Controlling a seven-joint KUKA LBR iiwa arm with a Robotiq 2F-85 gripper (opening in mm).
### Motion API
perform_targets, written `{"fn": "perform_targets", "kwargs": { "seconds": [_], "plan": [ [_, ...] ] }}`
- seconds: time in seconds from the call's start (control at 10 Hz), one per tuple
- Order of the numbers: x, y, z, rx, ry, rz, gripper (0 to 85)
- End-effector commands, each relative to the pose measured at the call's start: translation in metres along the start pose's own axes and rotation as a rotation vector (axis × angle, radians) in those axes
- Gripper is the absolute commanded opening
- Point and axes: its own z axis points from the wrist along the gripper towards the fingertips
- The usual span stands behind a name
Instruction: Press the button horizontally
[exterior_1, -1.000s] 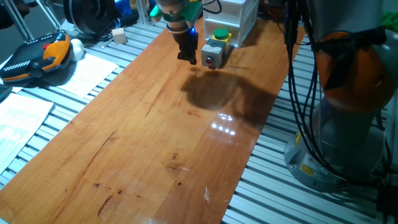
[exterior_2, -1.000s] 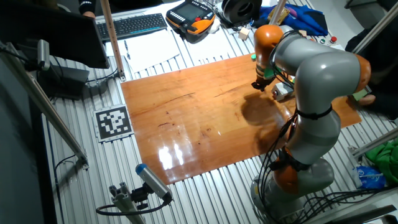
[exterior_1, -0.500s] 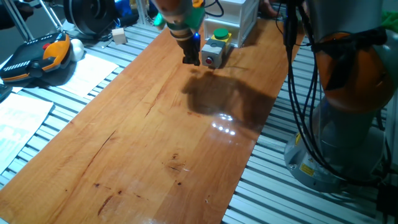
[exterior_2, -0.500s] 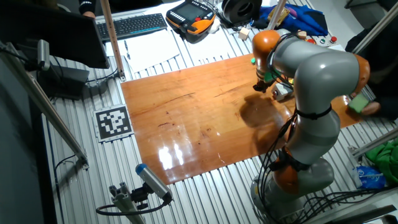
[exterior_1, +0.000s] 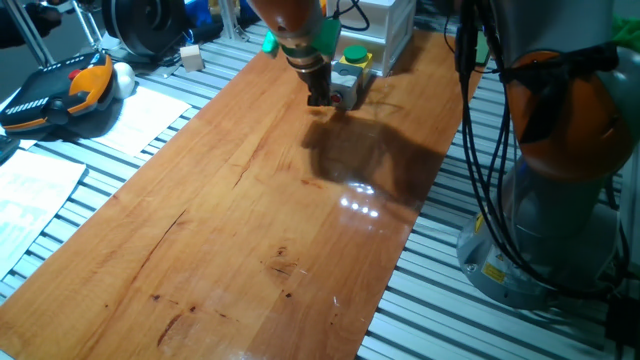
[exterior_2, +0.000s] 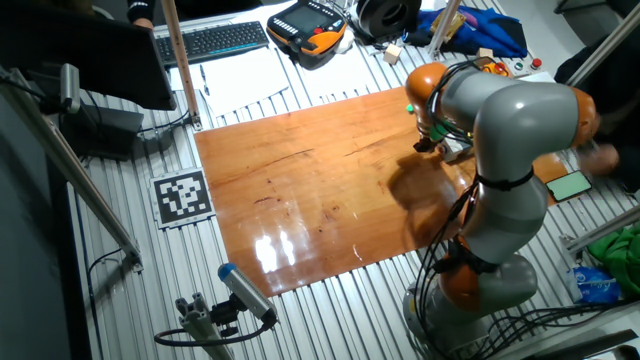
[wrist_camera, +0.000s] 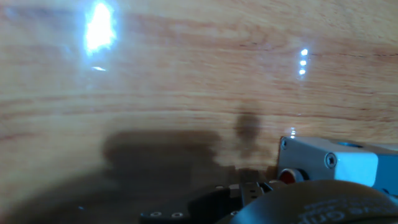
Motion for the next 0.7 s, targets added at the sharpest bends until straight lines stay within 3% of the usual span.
{"fn": "perform_targets", "kwargs": {
  "seconds": [0.0, 0.3, 0.4, 0.6],
  "plan": [
    [0.002, -0.003, 0.004, 0.009, -0.006, -0.005, 0.0],
    [0.008, -0.010, 0.013, 0.042, -0.023, -0.020, 0.0],
    [0.008, -0.012, 0.013, 0.064, -0.027, -0.026, 0.0],
    [0.007, -0.015, 0.012, 0.077, -0.031, -0.033, 0.0]
  ]
}}
